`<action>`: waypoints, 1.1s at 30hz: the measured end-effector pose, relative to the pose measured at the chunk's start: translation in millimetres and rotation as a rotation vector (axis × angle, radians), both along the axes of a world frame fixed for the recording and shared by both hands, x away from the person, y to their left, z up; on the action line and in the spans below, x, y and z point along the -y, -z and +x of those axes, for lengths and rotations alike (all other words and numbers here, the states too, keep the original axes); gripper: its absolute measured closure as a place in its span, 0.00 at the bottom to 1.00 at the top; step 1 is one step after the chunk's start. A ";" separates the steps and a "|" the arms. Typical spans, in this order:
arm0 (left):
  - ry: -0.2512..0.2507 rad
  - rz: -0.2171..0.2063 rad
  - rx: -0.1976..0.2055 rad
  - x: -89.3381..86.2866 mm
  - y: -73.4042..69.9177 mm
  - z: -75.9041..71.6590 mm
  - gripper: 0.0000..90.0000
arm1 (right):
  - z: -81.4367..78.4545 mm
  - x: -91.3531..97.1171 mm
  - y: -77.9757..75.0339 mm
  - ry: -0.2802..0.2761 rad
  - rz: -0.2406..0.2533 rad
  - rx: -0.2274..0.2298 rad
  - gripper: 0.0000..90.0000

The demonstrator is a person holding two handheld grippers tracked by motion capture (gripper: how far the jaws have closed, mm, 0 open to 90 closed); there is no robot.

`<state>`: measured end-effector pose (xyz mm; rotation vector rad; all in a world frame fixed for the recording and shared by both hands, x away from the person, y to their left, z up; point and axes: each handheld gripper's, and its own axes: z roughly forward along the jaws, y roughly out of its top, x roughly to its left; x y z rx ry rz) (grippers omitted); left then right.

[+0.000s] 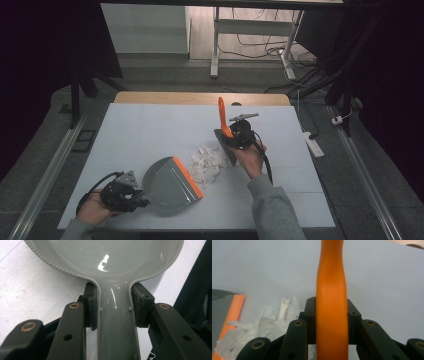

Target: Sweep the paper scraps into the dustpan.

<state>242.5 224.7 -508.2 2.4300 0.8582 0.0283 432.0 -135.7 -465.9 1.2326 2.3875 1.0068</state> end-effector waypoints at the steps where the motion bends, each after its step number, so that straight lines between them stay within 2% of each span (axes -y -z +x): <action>1: 0.003 0.003 0.002 -0.2 -0.2 0.0 0.68 | 2.3 -1.3 1.3 -0.001 -0.005 -0.004 0.78; 7: -0.004 -0.003 -0.005 0.0 0.4 0.8 0.68 | 9.3 -10.9 2.6 0.001 -0.035 -0.010 0.78; 21: -0.004 -0.004 -0.002 0.3 0.0 0.9 0.68 | 10.8 -34.6 12.2 -0.035 -0.032 -0.048 0.78; 24: -0.005 -0.004 -0.003 0.5 0.1 1.0 0.68 | 8.8 -38.5 13.2 -0.048 -0.017 -0.060 0.78; 28: 0.000 -0.002 -0.003 1.4 -0.2 1.3 0.68 | -1.1 -49.5 13.9 -0.089 -0.017 -0.073 0.78; 30: 0.001 -0.003 -0.003 1.5 -0.2 1.5 0.68 | -7.5 -56.8 13.8 -0.123 -0.033 -0.065 0.78; 33: 0.002 -0.002 -0.003 1.4 -0.1 1.8 0.68 | -15.1 -63.8 12.1 -0.169 -0.014 -0.083 0.78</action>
